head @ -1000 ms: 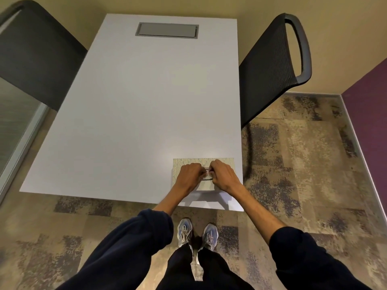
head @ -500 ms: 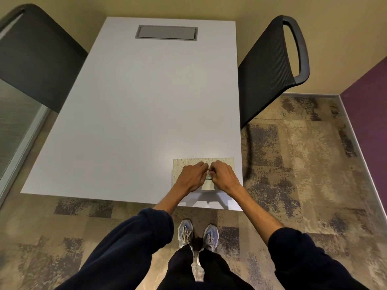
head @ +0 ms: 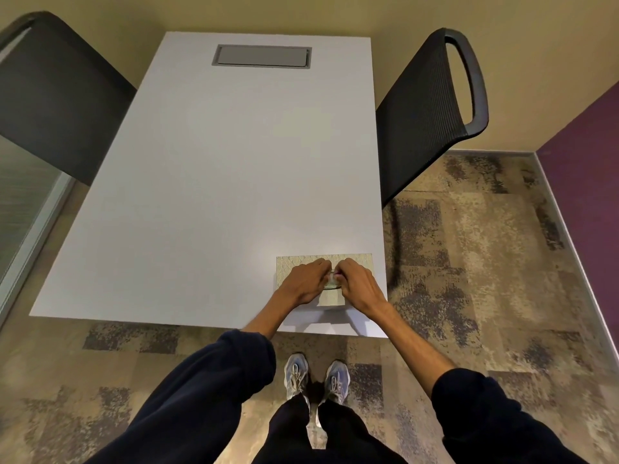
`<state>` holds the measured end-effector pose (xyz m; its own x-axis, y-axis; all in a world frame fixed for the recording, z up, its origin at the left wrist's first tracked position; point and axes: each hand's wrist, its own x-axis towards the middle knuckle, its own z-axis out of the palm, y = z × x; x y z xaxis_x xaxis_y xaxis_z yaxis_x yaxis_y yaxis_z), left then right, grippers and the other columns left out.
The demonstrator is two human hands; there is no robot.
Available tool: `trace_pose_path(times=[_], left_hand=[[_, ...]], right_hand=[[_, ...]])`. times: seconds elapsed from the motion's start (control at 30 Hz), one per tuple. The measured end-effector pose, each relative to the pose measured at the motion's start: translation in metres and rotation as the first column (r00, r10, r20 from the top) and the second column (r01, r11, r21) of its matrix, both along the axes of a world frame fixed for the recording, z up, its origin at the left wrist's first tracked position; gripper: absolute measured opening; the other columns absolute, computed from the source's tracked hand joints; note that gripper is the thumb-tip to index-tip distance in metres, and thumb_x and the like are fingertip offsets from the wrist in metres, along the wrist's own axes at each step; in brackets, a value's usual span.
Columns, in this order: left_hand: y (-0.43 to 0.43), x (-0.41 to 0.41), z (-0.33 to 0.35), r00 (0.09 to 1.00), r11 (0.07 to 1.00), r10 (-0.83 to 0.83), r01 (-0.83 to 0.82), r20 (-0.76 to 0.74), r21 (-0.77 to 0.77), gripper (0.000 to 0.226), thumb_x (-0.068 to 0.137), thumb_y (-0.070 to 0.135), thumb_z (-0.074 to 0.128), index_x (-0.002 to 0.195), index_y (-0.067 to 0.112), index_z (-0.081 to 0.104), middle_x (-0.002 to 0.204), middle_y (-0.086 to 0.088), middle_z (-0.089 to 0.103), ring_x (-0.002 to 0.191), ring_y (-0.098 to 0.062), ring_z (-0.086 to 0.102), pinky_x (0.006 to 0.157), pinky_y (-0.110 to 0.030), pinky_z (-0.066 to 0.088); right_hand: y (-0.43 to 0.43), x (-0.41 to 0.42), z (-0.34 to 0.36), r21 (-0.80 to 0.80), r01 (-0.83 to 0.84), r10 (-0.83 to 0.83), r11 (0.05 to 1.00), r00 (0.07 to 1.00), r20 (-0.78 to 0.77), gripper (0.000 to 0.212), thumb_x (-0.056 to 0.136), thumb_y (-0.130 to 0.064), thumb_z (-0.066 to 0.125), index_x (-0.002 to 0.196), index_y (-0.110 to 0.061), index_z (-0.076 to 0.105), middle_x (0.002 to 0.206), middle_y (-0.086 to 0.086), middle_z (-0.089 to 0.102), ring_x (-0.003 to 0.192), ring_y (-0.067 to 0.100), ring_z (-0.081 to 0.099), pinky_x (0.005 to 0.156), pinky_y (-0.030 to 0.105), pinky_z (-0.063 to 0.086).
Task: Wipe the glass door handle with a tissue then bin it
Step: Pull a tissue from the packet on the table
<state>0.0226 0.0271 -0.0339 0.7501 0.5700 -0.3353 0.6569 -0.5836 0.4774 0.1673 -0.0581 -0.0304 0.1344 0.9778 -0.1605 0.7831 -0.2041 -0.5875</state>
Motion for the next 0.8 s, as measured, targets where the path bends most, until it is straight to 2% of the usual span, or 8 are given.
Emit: trace_pose_path(times=[0.1,0.17,0.27,0.4,0.5,0.6,0.7,0.8], left_hand=[[-0.001,-0.002,0.001,1.000,0.998,0.021,-0.020,0.022,-0.057,0.027,0.105,0.037,0.042,0.109,0.011,0.048,0.101,-0.009,0.061,0.080,-0.031,0.059,0.073,-0.040,0.045],[-0.003,-0.002,0.001,1.000,0.999,0.003,-0.003,0.015,-0.034,0.031,0.104,0.040,0.045,0.117,0.012,0.049,0.108,-0.007,0.060,0.083,-0.030,0.061,0.076,-0.040,0.048],[-0.006,-0.002,-0.001,1.000,1.000,0.007,-0.008,0.029,0.023,0.026,0.106,0.033,0.043,0.115,0.011,0.052,0.109,-0.009,0.060,0.088,-0.032,0.061,0.077,-0.040,0.047],[-0.007,-0.008,-0.002,0.992,0.998,0.052,-0.055,0.112,0.024,0.023,0.106,0.028,0.043,0.108,0.008,0.054,0.104,-0.010,0.062,0.085,-0.030,0.059,0.075,-0.039,0.046],[-0.009,-0.012,-0.002,0.982,0.994,0.087,-0.096,0.167,0.048,0.022,0.106,0.027,0.043,0.105,0.009,0.055,0.104,-0.009,0.063,0.082,-0.028,0.059,0.071,-0.037,0.043],[-0.010,-0.012,0.000,0.983,0.994,0.090,-0.099,0.162,0.047,0.022,0.105,0.029,0.044,0.116,0.012,0.054,0.112,-0.008,0.065,0.090,-0.030,0.063,0.076,-0.038,0.048],[-0.012,-0.005,0.005,0.983,0.994,0.109,-0.112,0.150,0.011,0.040,0.102,0.039,0.051,0.135,0.016,0.051,0.121,-0.006,0.067,0.102,-0.027,0.067,0.085,-0.039,0.054],[-0.014,0.001,0.004,0.980,0.989,0.147,-0.150,0.136,0.010,0.032,0.103,0.041,0.048,0.120,0.016,0.060,0.112,-0.005,0.066,0.098,-0.028,0.065,0.081,-0.038,0.050]], right_hand=[[-0.001,-0.002,0.001,0.001,0.000,0.000,1.000,1.000,0.006,0.008,0.099,-0.011,0.047,0.094,-0.007,0.053,0.095,0.009,0.057,0.074,0.028,0.052,0.065,0.044,0.046],[-0.003,-0.003,0.000,-0.010,0.002,-0.002,1.000,1.000,-0.005,0.009,0.100,-0.011,0.044,0.095,-0.009,0.050,0.096,0.009,0.054,0.073,0.027,0.050,0.064,0.043,0.045],[-0.005,-0.003,-0.001,-0.018,0.008,-0.008,1.000,1.000,-0.017,0.008,0.101,-0.012,0.040,0.096,-0.011,0.047,0.096,0.008,0.050,0.070,0.026,0.048,0.062,0.043,0.044],[-0.009,-0.003,-0.004,0.014,0.019,-0.018,1.000,0.999,-0.043,0.005,0.099,-0.009,0.040,0.100,-0.010,0.045,0.095,0.006,0.046,0.068,0.022,0.044,0.058,0.035,0.038],[-0.010,-0.002,-0.006,0.052,0.114,-0.108,0.992,0.989,-0.104,0.007,0.102,-0.011,0.037,0.098,-0.010,0.043,0.093,0.005,0.046,0.069,0.022,0.044,0.061,0.037,0.039],[-0.007,0.002,-0.001,0.059,0.228,-0.214,0.972,0.958,-0.192,0.008,0.103,-0.016,0.036,0.097,-0.017,0.041,0.087,0.004,0.051,0.070,0.020,0.048,0.060,0.036,0.040],[-0.005,0.006,0.003,0.035,0.223,-0.211,0.974,0.954,-0.212,0.010,0.104,-0.018,0.036,0.095,-0.018,0.042,0.081,0.005,0.054,0.068,0.021,0.050,0.059,0.038,0.040],[-0.006,0.008,0.004,0.041,0.207,-0.193,0.978,0.957,-0.218,0.010,0.104,-0.018,0.037,0.095,-0.017,0.043,0.080,0.005,0.055,0.065,0.019,0.050,0.059,0.038,0.042]])
